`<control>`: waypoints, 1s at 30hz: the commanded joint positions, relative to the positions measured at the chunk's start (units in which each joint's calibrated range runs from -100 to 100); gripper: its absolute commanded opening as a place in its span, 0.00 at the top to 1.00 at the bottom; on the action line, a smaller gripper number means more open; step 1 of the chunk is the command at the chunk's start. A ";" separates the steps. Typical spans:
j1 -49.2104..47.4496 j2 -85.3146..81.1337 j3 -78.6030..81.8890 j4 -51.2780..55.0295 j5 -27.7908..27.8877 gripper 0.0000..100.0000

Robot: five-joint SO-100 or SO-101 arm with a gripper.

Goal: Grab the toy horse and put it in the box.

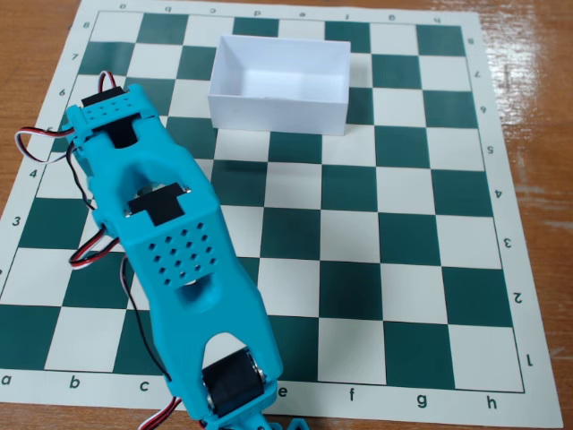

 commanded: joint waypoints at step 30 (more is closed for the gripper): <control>26.73 -10.34 -17.15 -9.00 20.49 1.00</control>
